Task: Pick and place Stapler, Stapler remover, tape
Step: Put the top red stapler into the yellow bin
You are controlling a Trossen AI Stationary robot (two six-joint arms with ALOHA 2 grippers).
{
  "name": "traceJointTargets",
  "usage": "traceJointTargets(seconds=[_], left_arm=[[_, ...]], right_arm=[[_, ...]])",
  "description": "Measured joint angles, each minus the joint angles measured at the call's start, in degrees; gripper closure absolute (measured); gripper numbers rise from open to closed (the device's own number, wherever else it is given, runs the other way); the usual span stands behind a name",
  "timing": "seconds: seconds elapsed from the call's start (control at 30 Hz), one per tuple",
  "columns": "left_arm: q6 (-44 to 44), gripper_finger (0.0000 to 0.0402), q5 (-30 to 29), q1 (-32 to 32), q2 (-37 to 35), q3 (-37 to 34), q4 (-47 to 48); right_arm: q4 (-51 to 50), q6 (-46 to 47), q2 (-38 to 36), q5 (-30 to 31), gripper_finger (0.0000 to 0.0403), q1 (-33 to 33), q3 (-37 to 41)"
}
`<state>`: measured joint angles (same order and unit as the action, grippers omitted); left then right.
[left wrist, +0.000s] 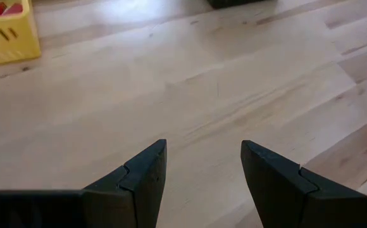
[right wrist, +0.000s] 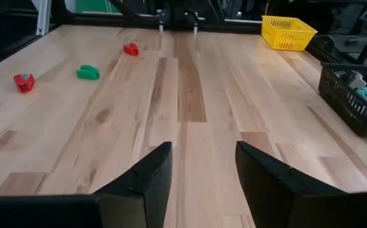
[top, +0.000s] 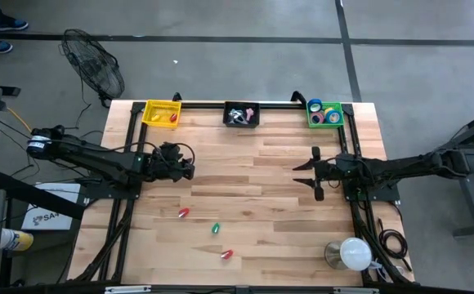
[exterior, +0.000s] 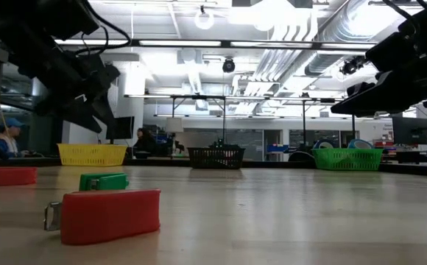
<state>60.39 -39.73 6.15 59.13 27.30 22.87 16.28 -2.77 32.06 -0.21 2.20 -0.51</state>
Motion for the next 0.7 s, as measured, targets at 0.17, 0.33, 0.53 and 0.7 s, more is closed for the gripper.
traceJointTargets(seconds=[0.17, 0.33, 0.53, 0.7], left_arm=[[0.9, 0.0202, 0.4, 0.0, 0.0, -0.9, -0.8], [0.9, 0.0202, 0.5, 0.0, 0.0, -0.9, -0.9], [0.8, 0.0202, 0.7, 0.0, 0.0, -0.9, -0.9], [0.8, 0.0202, 0.8, 0.0, 0.0, -0.9, -0.9]], right_arm=[[-4.0, 0.9, -3.8, -0.7, 0.0238, 0.0, 0.0], [-7.1, 0.9, -8.3, -1.3, 0.0238, 0.0, 0.0], [-14.3, 1.3, -14.5, 0.2, 0.0238, 0.0, 0.0], [-15.2, 1.4, -18.3, -0.3, 0.0238, 0.0, 0.0]])
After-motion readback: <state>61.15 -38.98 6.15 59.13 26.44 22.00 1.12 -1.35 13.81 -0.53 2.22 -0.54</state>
